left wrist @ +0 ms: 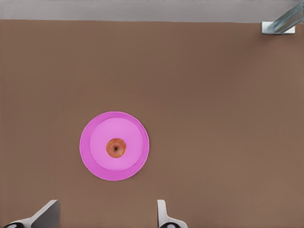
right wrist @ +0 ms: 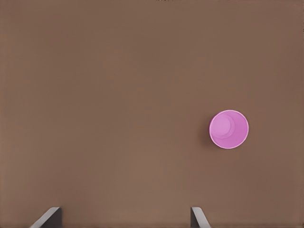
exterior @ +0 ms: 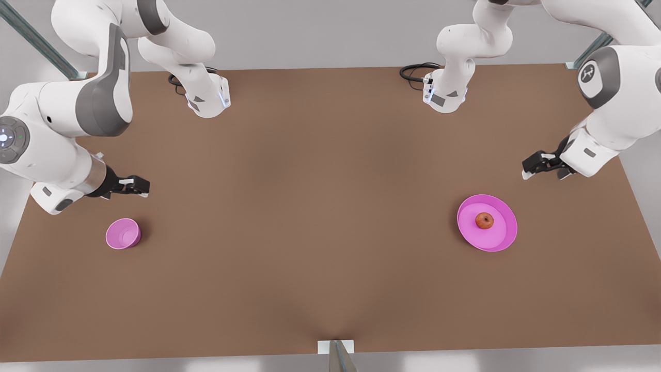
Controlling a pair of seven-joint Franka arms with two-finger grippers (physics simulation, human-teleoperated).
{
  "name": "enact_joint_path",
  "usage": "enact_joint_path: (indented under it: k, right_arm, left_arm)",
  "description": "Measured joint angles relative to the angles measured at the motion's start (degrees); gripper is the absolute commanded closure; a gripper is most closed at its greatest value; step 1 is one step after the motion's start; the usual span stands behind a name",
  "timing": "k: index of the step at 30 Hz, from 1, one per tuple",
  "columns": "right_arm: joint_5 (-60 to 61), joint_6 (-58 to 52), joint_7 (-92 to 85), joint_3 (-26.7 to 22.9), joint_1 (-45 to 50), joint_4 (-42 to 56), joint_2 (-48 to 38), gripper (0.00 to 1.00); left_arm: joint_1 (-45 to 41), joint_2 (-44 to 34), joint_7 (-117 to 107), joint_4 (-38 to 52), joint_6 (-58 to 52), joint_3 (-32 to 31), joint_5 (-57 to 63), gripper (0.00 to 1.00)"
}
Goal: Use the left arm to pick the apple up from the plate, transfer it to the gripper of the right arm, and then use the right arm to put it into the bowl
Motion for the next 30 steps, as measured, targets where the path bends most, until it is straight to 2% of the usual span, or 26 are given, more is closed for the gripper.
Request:
enact_joint_path:
  k: [2,3,5,9,17,24,30]
  right_arm:
    - [-0.14,-0.10,0.14,-0.01,-0.04,0.00,0.00,0.00]
    - [-0.19,-0.14,0.19,-0.01,-0.19,0.00,0.00,0.00]
    - [-0.25,-0.20,0.30,-0.02,-0.31,0.00,0.00,0.00]
    - [-0.31,-0.28,0.47,-0.07,-0.41,0.00,0.00,0.00]
    - [-0.33,-0.35,0.68,-0.16,-0.32,0.00,0.00,0.00]
    - [0.10,-0.44,1.10,-0.31,-0.51,-0.15,0.00,0.00]
    - [0.25,-0.47,1.50,-0.32,-0.58,-0.17,0.00,0.00]
  left_arm:
    - [0.01,0.18,0.17,-2.80,1.54,-0.03,0.03,0.00]
    - [0.07,0.50,0.24,-8.83,4.31,-0.05,0.02,0.00]
    - [0.31,2.71,0.20,-21.05,13.43,-0.03,-0.09,0.00]
    - [1.44,7.97,0.05,-30.69,29.10,0.04,-0.21,0.00]
    - [2.47,19.66,0.00,-34.33,49.09,0.06,-0.18,0.00]
    - [5.25,20.66,1.73,-36.94,56.68,0.20,-0.09,0.00]
    - [3.29,22.01,3.14,-38.03,58.83,0.12,-0.06,0.00]
